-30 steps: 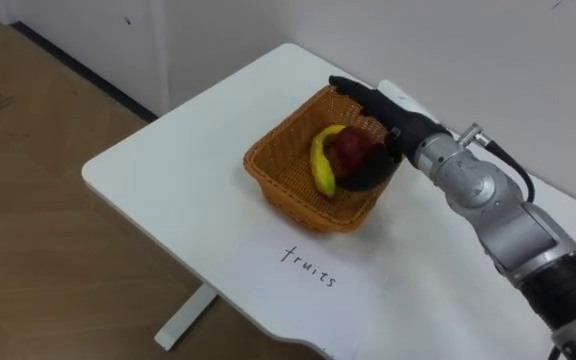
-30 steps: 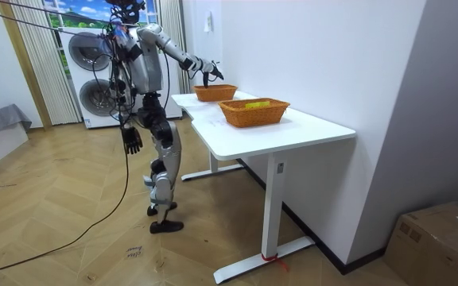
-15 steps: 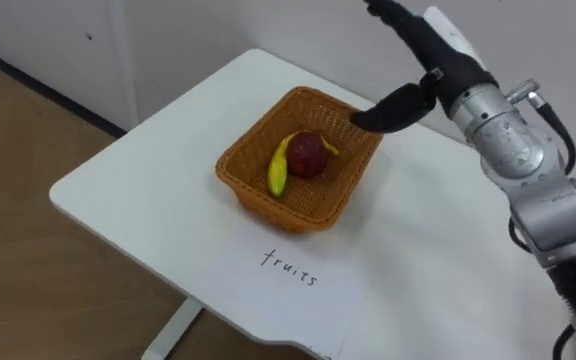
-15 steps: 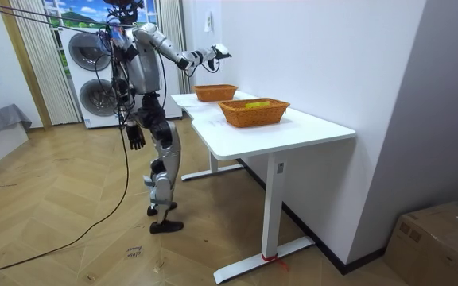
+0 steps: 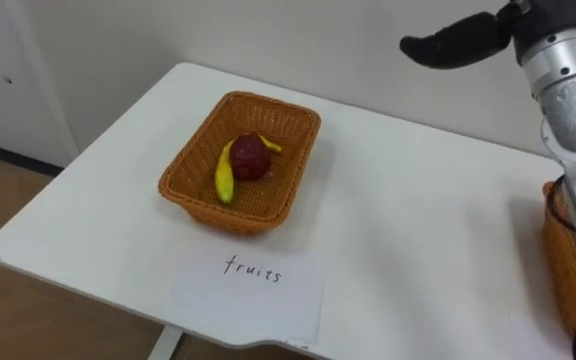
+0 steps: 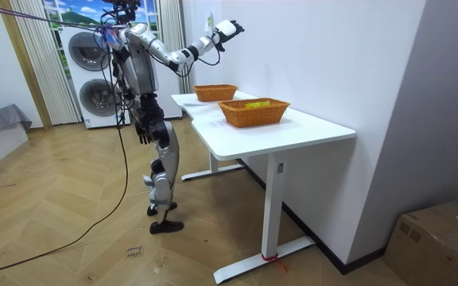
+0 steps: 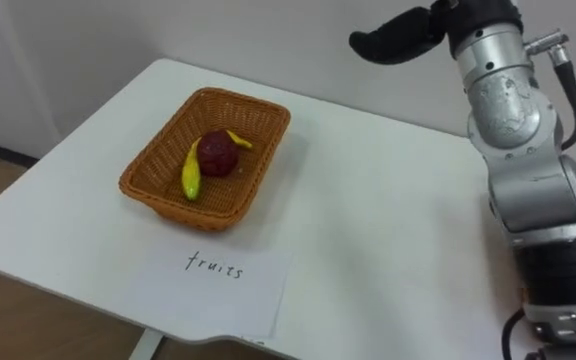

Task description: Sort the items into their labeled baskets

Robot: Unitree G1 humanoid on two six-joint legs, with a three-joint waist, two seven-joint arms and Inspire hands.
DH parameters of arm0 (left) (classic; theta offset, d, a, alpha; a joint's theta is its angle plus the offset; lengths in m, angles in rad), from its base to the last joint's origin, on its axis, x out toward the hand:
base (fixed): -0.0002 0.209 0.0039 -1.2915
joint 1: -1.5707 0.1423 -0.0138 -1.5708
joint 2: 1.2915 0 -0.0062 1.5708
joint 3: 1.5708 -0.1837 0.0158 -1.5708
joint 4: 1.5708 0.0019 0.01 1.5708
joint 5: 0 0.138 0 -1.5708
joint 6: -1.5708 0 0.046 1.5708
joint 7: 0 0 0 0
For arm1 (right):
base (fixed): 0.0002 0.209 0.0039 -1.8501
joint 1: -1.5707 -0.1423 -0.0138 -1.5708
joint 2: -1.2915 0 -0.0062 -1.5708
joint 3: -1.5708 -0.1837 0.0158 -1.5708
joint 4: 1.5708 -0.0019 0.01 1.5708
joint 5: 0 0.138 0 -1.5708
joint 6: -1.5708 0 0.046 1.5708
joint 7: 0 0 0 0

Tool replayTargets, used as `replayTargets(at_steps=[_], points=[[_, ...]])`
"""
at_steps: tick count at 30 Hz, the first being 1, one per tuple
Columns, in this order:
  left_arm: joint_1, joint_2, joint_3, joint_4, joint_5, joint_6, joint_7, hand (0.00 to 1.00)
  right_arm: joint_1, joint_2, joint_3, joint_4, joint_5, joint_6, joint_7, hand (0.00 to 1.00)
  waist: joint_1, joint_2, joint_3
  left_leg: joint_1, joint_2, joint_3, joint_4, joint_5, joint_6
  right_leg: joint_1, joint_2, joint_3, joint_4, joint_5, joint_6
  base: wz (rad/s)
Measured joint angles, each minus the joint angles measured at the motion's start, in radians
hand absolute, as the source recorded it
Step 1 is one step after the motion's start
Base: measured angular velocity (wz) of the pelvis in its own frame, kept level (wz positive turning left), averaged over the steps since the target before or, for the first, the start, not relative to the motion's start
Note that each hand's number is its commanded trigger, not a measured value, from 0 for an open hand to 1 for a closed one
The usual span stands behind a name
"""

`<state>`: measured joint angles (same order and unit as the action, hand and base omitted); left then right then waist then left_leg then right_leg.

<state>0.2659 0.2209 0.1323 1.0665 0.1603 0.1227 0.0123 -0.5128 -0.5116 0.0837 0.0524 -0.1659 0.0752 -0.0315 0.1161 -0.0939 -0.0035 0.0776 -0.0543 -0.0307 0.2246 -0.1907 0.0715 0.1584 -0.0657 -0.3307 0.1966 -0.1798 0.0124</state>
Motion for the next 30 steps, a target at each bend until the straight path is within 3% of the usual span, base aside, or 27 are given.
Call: replayTargets(at_steps=[9, 14, 19, 24, 30], points=[[0.000, -0.003, -0.002, 0.014, 0.002, 0.000, -0.004, 0.00, 0.036, -0.002, -0.062, -0.069, 0.001, -0.004, -0.025, 0.00, -0.030, -0.001, -0.0015, 0.002, 0.007, 0.029, 0.010, -0.013, 0.003, -0.017, 0.004, 0.031, 0.008, 0.000, 0.000, -0.10], [0.019, -0.004, -0.002, 0.015, 0.003, -0.001, 0.002, 0.00, 0.042, -0.014, -0.143, -0.069, 0.018, -0.019, -0.095, 0.00, -0.046, 0.015, -0.0088, 0.007, 0.010, 0.052, -0.002, -0.013, 0.003, -0.021, 0.007, 0.056, 0.008, 0.001, 0.000, -0.14], [0.029, -0.005, 0.003, 0.014, 0.004, -0.001, 0.006, 0.00, 0.084, -0.014, -0.218, -0.069, 0.043, -0.022, -0.154, 0.00, -0.061, 0.025, -0.0042, 0.037, 0.016, 0.073, -0.022, -0.015, 0.002, -0.015, 0.014, 0.082, 0.006, 0.001, 0.000, -0.13], [0.034, -0.004, 0.024, 0.009, 0.005, -0.015, 0.010, 0.00, 0.149, -0.014, -0.276, -0.068, 0.182, -0.026, -0.201, 0.00, -0.087, 0.022, -0.0047, 0.041, 0.025, 0.095, -0.026, -0.018, -0.003, -0.014, 0.022, 0.100, 0.006, 0.001, -0.001, -0.13], [0.044, -0.003, 0.031, 0.005, 0.004, -0.041, 0.039, 0.00, 0.198, -0.014, -0.377, -0.068, 0.421, -0.034, -0.290, 0.00, -0.132, 0.023, 0.0023, 0.040, 0.028, 0.113, -0.028, -0.022, -0.004, -0.023, 0.026, 0.116, 0.006, 0.002, -0.001, -0.10]])
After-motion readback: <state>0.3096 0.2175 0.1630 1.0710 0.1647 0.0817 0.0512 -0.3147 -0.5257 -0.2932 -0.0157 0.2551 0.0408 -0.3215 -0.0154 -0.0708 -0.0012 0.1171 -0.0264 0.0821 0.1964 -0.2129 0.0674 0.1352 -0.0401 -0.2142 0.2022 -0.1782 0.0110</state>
